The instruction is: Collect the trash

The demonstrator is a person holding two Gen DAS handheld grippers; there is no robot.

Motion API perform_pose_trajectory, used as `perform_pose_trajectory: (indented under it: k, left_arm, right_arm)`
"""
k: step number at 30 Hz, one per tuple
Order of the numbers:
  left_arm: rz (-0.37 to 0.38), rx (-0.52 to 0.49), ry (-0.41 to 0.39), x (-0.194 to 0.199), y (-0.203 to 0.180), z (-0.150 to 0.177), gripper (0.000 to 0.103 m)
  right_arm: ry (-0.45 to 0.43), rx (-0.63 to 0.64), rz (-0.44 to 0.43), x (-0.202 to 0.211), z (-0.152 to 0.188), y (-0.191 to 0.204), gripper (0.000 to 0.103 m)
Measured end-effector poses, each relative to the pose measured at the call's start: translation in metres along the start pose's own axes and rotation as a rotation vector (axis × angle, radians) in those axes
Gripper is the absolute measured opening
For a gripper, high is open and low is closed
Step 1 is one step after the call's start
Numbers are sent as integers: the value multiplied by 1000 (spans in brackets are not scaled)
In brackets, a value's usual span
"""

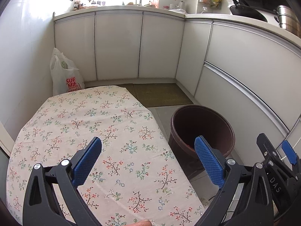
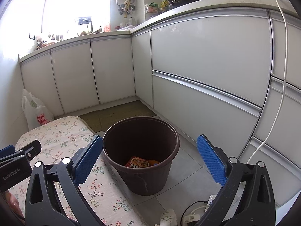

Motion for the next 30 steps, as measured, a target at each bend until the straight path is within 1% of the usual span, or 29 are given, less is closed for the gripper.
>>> perform_pose_trajectory:
  k: [8, 18, 30]
  left_arm:
    - [2, 8, 6, -2, 3, 0, 96]
    - [13, 5, 33, -7, 2, 4, 96]
    - [2, 0, 32, -10, 1, 6, 96]
  right_arm:
    - [4, 2, -3, -1, 0, 1, 96]
    - [11, 3, -13, -3, 0, 1, 96]
    - [19, 12, -24, -7, 1, 5, 96]
Point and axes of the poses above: each gripper's, at about its wrist camera, not at the fingertips, and x roughly against the way its jaws point, y to its left, z to its underside, the point moved 6 cm from there along -x, roughly the way its jaws point, and after that the axes turned 11 degrees about x, right-handed, at the moved point
